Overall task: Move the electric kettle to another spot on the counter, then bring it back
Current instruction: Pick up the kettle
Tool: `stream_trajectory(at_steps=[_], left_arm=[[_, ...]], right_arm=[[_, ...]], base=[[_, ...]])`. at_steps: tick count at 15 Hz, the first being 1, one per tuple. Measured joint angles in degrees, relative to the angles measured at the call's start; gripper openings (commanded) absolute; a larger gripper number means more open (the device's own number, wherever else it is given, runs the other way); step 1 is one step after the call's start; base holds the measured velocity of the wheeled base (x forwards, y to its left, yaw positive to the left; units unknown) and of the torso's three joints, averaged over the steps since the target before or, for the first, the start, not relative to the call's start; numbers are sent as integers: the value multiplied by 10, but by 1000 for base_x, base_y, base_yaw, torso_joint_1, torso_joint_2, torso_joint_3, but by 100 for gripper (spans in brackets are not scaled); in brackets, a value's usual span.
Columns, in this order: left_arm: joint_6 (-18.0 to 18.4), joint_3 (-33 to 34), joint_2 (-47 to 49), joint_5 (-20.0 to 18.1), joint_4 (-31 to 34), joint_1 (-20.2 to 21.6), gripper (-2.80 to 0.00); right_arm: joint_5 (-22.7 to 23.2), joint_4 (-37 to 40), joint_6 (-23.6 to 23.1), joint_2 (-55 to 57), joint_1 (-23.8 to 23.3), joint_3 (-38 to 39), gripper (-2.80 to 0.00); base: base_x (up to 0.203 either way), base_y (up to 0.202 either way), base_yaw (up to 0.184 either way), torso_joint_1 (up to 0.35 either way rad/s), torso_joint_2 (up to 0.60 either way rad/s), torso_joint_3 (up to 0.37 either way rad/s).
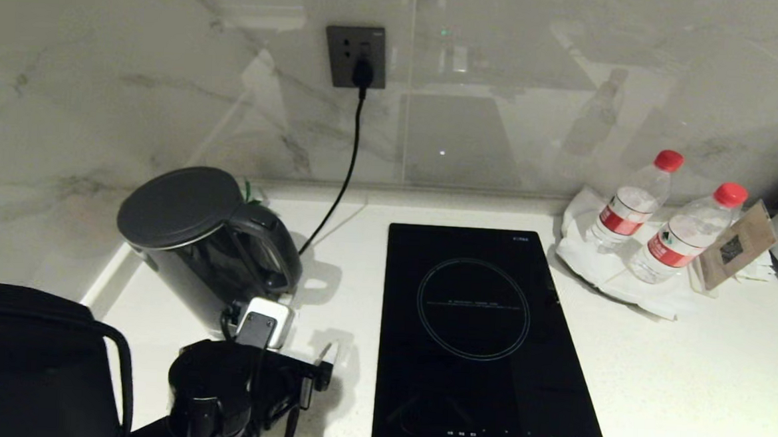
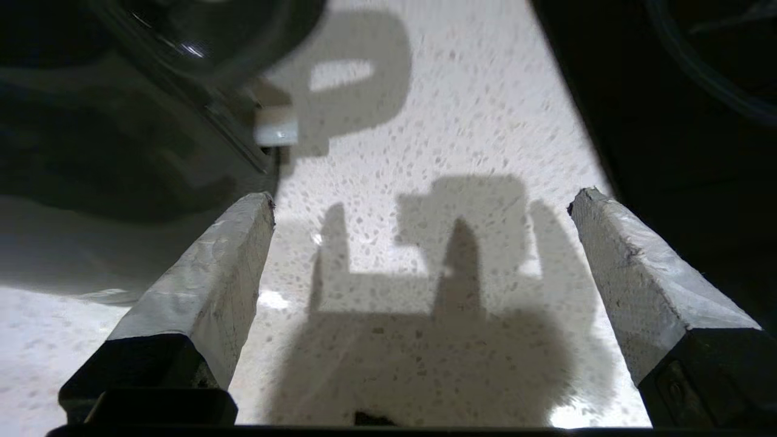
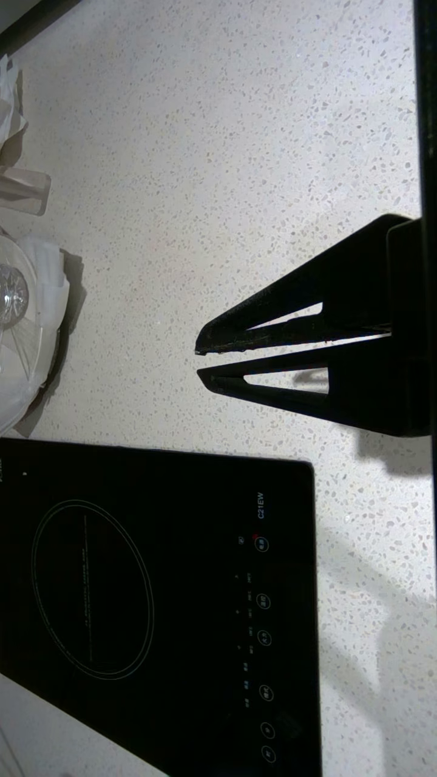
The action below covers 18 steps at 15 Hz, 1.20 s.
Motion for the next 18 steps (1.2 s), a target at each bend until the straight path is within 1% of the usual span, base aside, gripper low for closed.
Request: stream_trajectory(at_steps=[4,8,18], left_arm=[[4,31,-64,1,0,-4,0],[12,36,-105,1,0,-5,0],[10,31,-119,1,0,-3,0]], right_arm=[[0,0,0,0,0,0,-280],[0,0,0,0,0,0,-280],[0,0,0,0,0,0,-280]], base=[[0,0,0,0,0,0],[0,0,0,0,0,0],[0,0,0,0,0,0]])
